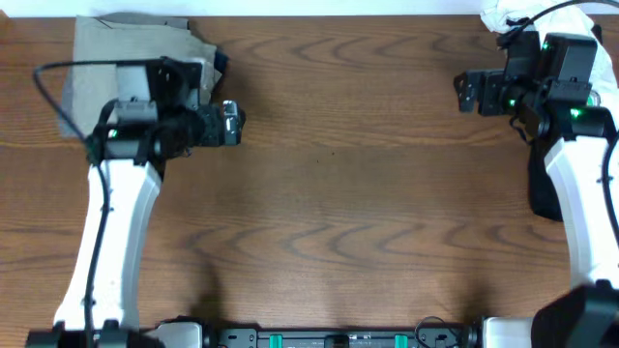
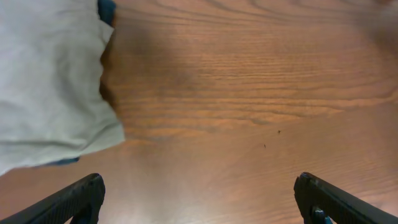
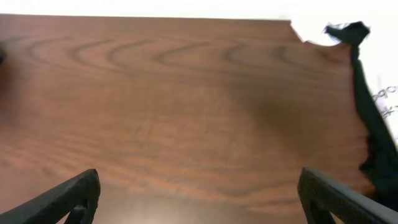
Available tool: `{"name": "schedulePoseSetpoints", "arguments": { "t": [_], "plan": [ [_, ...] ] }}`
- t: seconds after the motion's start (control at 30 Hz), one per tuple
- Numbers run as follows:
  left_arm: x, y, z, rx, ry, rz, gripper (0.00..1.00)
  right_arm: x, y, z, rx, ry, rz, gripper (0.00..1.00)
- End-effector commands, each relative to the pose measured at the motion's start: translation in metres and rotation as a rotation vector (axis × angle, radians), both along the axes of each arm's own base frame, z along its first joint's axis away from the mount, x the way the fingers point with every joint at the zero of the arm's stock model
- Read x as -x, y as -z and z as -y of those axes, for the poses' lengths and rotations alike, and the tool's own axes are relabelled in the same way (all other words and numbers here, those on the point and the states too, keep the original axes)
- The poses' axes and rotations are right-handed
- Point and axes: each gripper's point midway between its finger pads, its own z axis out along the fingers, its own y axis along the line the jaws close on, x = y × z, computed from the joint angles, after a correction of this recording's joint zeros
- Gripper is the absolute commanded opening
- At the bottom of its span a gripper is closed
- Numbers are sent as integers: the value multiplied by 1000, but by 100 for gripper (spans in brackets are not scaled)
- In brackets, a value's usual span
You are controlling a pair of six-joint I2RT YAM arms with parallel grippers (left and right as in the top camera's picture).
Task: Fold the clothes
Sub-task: 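Reach the right gripper to the white T-shirt and grasp its edge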
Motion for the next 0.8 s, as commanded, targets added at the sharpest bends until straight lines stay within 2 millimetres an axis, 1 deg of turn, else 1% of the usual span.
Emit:
{"name": "schedulePoseSetpoints", "arguments": {
  "t": [0.0, 0.07, 0.1, 0.27, 0.33, 0.37, 0.47, 0.5, 0.57, 0.67, 0.77],
  "plan": [
    [-7, 7, 8, -8, 41, -11, 98, -8, 2, 36, 25, 74, 4, 99],
    [-9, 14, 11, -6, 47, -31, 98, -4, 14, 67, 46, 159, -34, 99],
    [-9, 17, 11, -5, 49, -40, 98, 0, 22, 89, 54, 221, -62, 99],
    [-11, 24, 11, -2, 51, -58, 98, 20, 46, 162, 57, 397, -131, 99],
    [-11, 25, 11, -2, 51, -62, 98, 30, 58, 188, 20, 482, -160, 99],
    [-11, 26, 11, -2, 50, -63, 98, 37, 67, 202, -12, 539, -183, 98],
    [-11, 26, 11, -2, 50, -63, 98, 53, 95, 226, -93, 659, -257, 95],
    [-11, 26, 11, -3, 50, -63, 98, 56, 103, 231, -110, 684, -275, 94],
    [-11, 26, 11, -2, 50, -63, 98, 61, 118, 242, -128, 717, -302, 93],
    [-11, 26, 11, -3, 50, -63, 98, 62, 130, 257, -129, 740, -299, 94],
    [-11, 26, 11, -3, 50, -63, 98, 60, 133, 266, -103, 728, -281, 93]
  ]
}}
